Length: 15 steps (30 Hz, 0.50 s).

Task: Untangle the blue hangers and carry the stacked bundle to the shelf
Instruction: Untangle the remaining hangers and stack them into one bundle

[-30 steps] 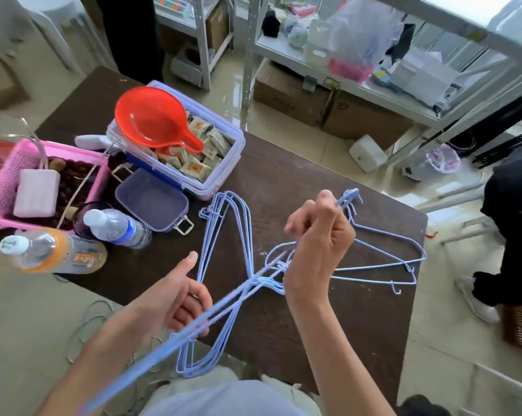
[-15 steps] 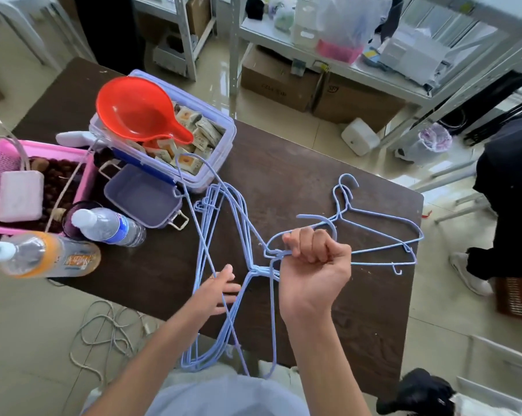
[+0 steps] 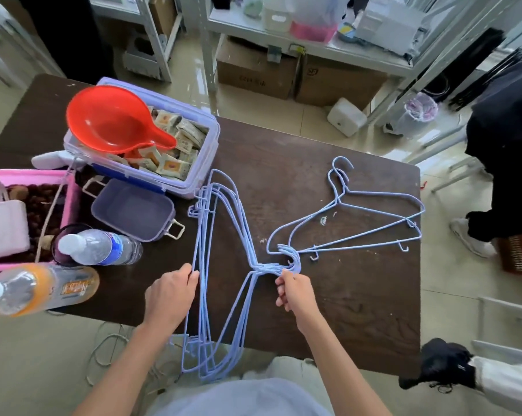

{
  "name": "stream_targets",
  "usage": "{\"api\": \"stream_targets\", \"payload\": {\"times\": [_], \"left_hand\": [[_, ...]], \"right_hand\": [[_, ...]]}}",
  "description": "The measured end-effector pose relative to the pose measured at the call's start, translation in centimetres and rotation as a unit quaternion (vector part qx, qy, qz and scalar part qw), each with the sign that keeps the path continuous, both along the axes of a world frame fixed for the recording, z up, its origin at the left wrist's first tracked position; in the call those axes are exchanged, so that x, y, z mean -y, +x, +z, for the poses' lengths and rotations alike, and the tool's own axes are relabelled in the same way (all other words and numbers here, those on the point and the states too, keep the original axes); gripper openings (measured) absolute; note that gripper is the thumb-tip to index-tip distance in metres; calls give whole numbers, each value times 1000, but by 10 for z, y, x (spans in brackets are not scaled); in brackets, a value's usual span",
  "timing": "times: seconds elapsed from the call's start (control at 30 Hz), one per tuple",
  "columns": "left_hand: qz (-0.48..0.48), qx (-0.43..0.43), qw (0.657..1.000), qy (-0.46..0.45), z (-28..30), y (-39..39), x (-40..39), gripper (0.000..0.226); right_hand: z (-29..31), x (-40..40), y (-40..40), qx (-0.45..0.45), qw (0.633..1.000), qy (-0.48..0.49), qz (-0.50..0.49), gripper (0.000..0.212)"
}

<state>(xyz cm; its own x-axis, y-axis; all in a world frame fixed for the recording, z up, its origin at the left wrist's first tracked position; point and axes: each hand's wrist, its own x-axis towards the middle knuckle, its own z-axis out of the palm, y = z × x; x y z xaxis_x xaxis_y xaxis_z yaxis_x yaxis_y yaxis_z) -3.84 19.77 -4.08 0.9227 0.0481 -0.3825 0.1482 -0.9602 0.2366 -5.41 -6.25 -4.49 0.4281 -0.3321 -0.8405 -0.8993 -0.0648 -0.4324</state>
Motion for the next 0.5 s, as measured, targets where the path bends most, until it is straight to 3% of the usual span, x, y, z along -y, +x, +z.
{"api": "stream_targets", "payload": {"times": [0.1, 0.2, 0.27, 0.33, 0.4, 0.5], "left_hand": [[-29, -53, 998, 35, -10, 3, -4, 34], [-16, -98, 995, 21, -16, 1, -3, 39], [6, -103, 995, -13, -14, -1, 0, 41], [-8, -78, 997, -9, -13, -3, 4, 42], [-37, -76, 996, 23, -12, -5, 13, 43], [-58, -126, 989, 57, -14, -5, 28, 45]], "right_hand": [[-2, 0, 6, 6, 998, -58, 23, 45], [1, 3, 10, -19, 973, -185, 134, 53], [6, 6, 8, 6, 922, -310, 232, 46], [9, 5, 8, 137, 852, -402, 307, 24], [4, -2, 7, 259, 770, -414, 411, 18], [-9, -15, 12, 258, 694, -381, 554, 27]]}}
